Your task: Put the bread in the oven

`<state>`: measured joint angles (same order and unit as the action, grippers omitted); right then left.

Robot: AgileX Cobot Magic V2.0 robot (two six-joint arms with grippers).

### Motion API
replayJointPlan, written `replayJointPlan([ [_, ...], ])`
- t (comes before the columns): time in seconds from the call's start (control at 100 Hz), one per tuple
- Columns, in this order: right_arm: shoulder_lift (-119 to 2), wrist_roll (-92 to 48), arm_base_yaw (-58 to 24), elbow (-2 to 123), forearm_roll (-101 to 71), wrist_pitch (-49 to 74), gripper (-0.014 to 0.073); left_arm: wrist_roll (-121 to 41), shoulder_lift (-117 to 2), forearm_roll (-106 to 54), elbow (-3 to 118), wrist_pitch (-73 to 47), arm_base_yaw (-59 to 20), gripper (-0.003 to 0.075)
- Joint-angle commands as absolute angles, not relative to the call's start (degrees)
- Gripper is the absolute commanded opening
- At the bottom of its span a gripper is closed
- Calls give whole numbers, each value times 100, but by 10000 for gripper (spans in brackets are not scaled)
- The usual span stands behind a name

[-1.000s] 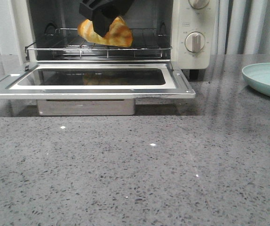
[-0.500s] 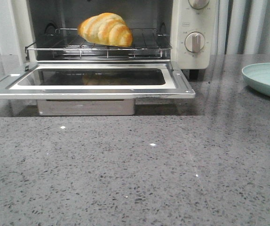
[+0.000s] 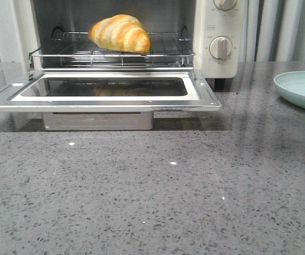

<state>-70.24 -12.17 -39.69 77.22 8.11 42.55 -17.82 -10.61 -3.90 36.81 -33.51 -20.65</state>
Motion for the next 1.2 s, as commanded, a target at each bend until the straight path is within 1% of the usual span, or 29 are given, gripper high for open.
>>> replayJointPlan([
  [0.0, -5823, -1138, -3975, 6904, 870, 3359, -46, -1739, -831, 0, 3410, -2577, -2050, -22],
  [0.12, -4360, -1022, -3826, 5560, 982, 2979, -46, -1739, -639, 79, 2964, -2221, -2050, -22],
  [0.2, -3554, -565, -3568, 4861, 1168, 2954, -46, -1739, -628, 59, 2778, -1996, -2050, -22],
  [0.24, -3129, -353, -3411, 4621, 1298, 2899, -46, -1739, -628, 59, 2731, -1860, -2050, -22],
  [0.33, -2200, -340, -3118, 4102, 1487, 2560, -46, -1739, -628, 59, 2660, -1728, -2050, -22],
  [0.39, -1715, -340, -2984, 3823, 1610, 2327, -46, -1739, -628, 32, 2660, -1740, -2050, -22],
  [0.47, -1221, -340, -2853, 3592, 1668, 2340, -46, -1739, -628, 0, 2660, -1740, -2050, -22],
  [0.6, -1015, -340, -2811, 3474, 1667, 2579, -47, -1739, -628, -145, 2660, -1740, -2050, -22],
  [0.75, -1015, -340, -2811, 3474, 1667, 2356, -48, -1739, -628, -145, 2660, -1740, -2050, -21],
  [1.19, -1015, -340, -2811, 3474, 1667, 2366, -48, -1739, -628, -145, 2660, -1740, -2050, -22],
])
